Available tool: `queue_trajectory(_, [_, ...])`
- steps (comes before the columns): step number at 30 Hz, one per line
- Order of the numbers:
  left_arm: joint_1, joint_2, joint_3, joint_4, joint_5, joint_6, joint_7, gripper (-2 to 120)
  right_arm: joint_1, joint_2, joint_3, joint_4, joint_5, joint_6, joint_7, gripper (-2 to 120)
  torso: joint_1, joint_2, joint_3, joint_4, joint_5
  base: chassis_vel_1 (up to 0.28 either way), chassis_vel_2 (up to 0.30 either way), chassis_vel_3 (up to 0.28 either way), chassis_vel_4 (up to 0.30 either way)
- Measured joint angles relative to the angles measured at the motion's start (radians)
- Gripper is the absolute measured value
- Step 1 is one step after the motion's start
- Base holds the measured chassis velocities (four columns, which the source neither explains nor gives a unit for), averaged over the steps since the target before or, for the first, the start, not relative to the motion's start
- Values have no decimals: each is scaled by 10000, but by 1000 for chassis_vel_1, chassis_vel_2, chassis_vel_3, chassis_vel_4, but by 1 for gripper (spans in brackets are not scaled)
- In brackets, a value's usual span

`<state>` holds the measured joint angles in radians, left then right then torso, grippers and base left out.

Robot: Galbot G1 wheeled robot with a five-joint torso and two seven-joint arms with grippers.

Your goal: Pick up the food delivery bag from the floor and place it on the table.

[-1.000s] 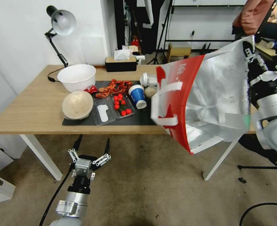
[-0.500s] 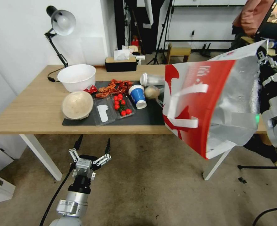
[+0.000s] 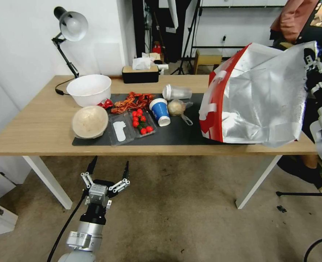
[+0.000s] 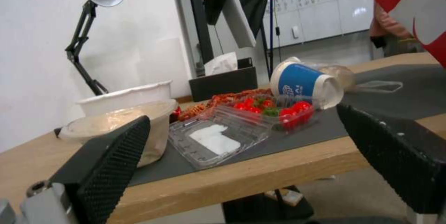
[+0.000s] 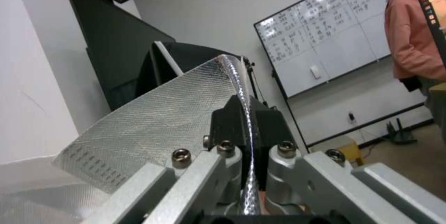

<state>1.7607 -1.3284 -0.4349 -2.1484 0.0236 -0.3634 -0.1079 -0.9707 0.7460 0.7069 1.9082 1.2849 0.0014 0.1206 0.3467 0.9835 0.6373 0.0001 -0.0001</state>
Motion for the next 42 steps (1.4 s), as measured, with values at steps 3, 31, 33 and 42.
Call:
queue_trajectory(3, [-6, 0, 8, 3, 3, -5, 0, 100, 148, -82, -176, -231, -66, -51, -64, 0, 0, 0, 0, 0, 1, 0, 0, 0, 0])
queue_trajectory(31, [-190, -14, 97, 228, 36, 22, -39, 99, 2194, -725, -1685, -1721, -936, 2, -778, 86, 0, -1, -1, -1, 0, 0, 0, 0, 0])
queue_trajectory(33, [-214, -11, 103, 259, 16, 19, -44, 100, 1660, -768, -1231, -1301, -930, -98, -775, 96, 0, -1, 0, 0, 2, 0, 0, 0, 0])
queue_trajectory(42, [-249, -9, 115, 297, -67, -93, -76, 100, -953, -603, 1160, 992, -1466, -557, -928, 100, -2, 0, -2, -6, 0, 0, 0, 0, 0])
